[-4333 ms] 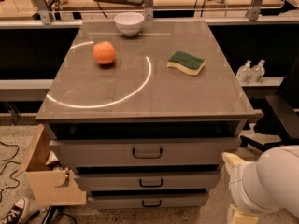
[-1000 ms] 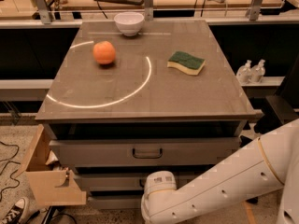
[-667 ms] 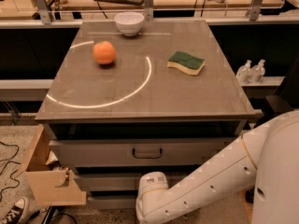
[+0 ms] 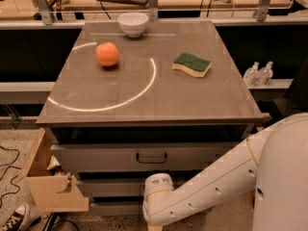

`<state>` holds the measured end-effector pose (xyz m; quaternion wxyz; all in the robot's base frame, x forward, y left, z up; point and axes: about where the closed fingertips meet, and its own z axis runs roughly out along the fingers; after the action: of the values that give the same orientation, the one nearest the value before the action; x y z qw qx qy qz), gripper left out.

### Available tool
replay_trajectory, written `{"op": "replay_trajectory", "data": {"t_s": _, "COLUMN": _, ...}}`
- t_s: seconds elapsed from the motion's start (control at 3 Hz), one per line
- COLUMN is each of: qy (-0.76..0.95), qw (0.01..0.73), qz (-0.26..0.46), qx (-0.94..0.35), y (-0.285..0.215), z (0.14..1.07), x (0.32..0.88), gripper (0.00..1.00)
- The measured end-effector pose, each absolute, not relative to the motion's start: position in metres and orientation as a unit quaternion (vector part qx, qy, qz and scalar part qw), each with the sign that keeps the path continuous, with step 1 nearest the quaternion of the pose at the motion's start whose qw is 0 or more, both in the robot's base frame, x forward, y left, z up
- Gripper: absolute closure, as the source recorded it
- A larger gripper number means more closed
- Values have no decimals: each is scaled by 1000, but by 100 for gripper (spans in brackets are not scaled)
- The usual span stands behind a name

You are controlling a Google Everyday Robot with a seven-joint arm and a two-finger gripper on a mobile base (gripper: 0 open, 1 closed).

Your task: Open middle drawer

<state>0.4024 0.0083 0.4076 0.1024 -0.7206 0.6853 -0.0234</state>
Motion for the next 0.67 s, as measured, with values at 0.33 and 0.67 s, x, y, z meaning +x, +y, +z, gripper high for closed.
{"op": "replay_trajectory", "data": {"t_s": 0.33, "qy": 687, "qw": 86, "qz": -41, "qx": -720, "y": -1, "z": 399, "x": 414, "gripper": 15}}
{"op": "replay_trajectory", "data": {"t_s": 0.67, "qy": 686, "qw": 75, "qz": -48, "qx": -722, "y": -6, "z": 390, "x": 420, "gripper": 37}}
